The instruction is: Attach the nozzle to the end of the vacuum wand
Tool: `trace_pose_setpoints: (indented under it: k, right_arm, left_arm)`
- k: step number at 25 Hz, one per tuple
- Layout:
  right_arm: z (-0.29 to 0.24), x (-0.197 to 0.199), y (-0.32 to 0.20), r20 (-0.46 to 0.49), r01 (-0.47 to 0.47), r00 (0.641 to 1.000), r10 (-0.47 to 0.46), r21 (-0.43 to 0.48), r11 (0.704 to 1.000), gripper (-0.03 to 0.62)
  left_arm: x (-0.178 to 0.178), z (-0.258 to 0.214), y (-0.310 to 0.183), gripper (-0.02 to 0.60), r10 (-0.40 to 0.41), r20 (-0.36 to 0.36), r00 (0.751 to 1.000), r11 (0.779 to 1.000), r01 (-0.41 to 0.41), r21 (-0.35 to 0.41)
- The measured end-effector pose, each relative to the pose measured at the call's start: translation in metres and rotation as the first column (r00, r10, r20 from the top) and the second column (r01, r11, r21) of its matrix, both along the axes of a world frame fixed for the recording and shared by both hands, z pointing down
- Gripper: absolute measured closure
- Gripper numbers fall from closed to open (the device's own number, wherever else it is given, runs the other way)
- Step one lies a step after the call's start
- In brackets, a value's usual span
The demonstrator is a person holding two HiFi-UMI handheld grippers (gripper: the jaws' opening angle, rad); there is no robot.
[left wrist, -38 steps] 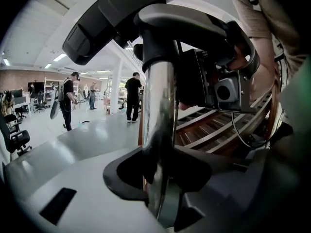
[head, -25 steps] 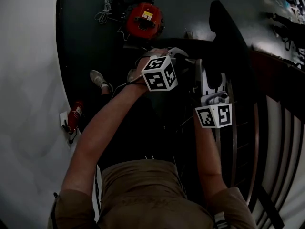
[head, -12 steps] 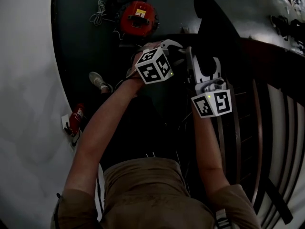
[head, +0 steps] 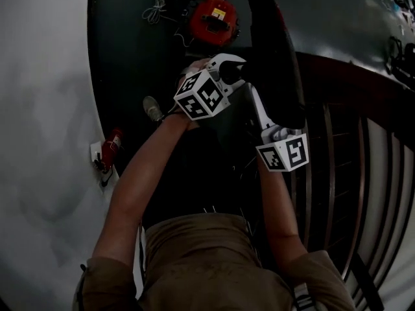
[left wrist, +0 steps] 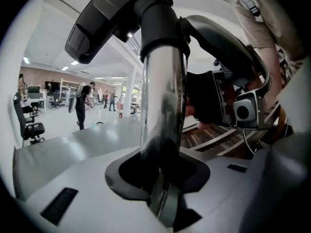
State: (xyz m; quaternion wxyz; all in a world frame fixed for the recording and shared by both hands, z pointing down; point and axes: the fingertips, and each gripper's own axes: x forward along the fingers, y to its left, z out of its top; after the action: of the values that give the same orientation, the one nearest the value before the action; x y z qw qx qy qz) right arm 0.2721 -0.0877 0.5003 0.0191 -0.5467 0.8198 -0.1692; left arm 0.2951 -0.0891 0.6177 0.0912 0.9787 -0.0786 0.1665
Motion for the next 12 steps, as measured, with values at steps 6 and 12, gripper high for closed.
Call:
trace_pose_setpoints:
  k: [6, 12]
  right_arm:
    - [0.024, -0.13, 0.0, 0.016, 0.252, 0.968, -0.251, -0.06, 0.966, 0.322]
    - [0.068, -0.212, 0.012, 0.023, 0.388, 0.921, -0.389, -0.163, 0.907, 0.322]
  left_arm:
    - [-0.149, 0.031, -0.038, 0.473, -0.258, 0.032, 0.966, 0.965, 0.259, -0.034]
    - [-0.303, 0.101, -0.054, 0.483, -0.536, 0.064, 0.841, 0.828, 0.54, -0.151]
